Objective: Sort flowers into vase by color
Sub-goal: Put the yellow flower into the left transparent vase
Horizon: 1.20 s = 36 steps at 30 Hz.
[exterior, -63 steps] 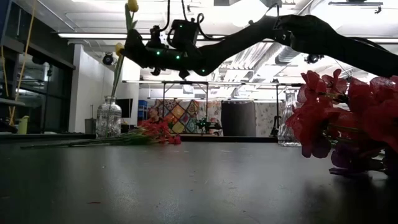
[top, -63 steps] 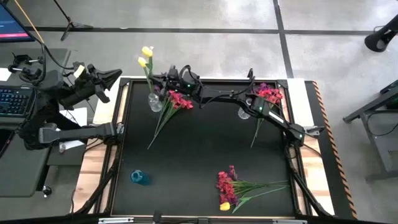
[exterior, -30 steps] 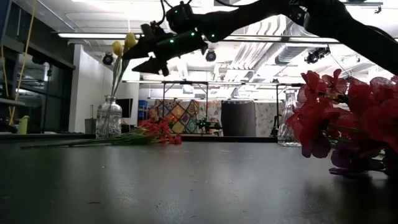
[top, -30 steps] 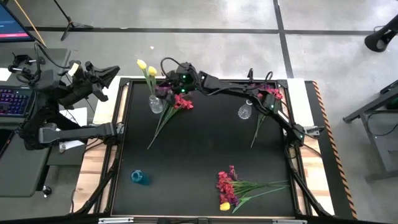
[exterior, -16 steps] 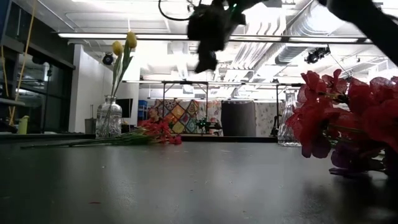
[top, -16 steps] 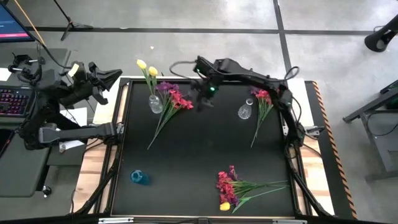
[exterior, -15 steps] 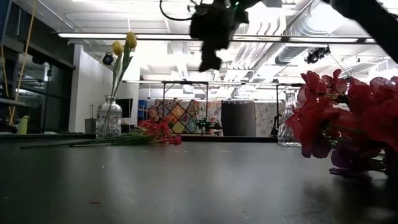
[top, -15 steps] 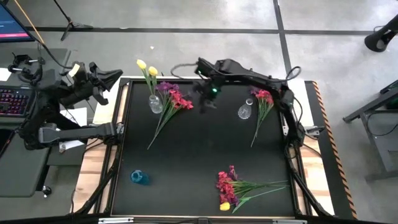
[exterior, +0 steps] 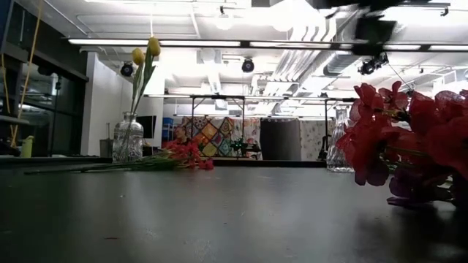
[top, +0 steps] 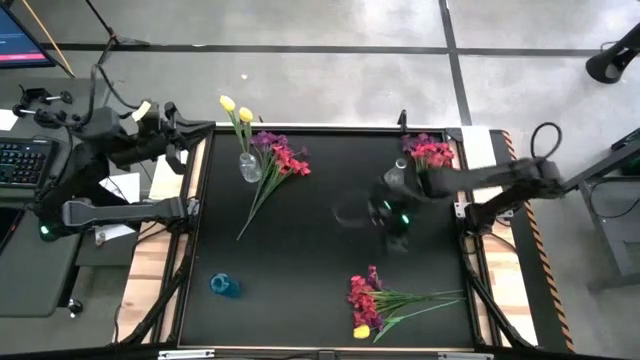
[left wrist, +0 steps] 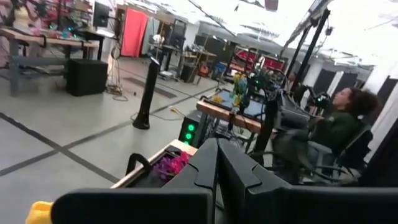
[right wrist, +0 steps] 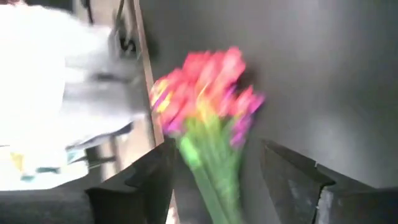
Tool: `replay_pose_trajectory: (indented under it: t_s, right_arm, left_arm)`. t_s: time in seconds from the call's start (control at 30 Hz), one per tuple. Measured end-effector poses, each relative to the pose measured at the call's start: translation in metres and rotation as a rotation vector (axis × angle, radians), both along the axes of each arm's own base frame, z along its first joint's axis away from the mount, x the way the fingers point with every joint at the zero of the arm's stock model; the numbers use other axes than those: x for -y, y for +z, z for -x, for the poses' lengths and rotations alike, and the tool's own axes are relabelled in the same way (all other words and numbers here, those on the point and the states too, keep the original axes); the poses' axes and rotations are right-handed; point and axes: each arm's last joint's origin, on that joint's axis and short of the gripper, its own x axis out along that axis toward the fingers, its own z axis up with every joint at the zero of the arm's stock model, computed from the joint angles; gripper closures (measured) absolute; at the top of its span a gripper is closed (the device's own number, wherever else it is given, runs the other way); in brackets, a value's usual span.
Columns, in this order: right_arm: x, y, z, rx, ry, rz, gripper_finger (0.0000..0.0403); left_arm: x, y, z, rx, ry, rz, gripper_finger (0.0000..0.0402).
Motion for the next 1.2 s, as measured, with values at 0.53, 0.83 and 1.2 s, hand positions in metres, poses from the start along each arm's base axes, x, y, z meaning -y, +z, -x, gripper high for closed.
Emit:
replay_pose_trajectory:
  t_s: [0.53, 0.83, 1.2]
  right_arm:
    - [-0.152, -0.056, 0.051, 0.044, 0.316, -0.021, 0.0194]
    - [-0.170, -0.111, 0.033, -0.026, 0.295, 0.132, 0.0194]
    - [-0.178, -0.152, 0.028, -0.150, 0.233, 0.219, 0.0202]
  left_arm:
    - [-0.004, -0.002, -0.010, -0.038, 0.001, -0.013, 0.0402]
    - [-0.004, -0.002, -0.010, -0.038, 0.002, -0.013, 0.0402]
    - [-0.004, -0.002, -0.010, -0.038, 0.002, -0.013, 0.0402]
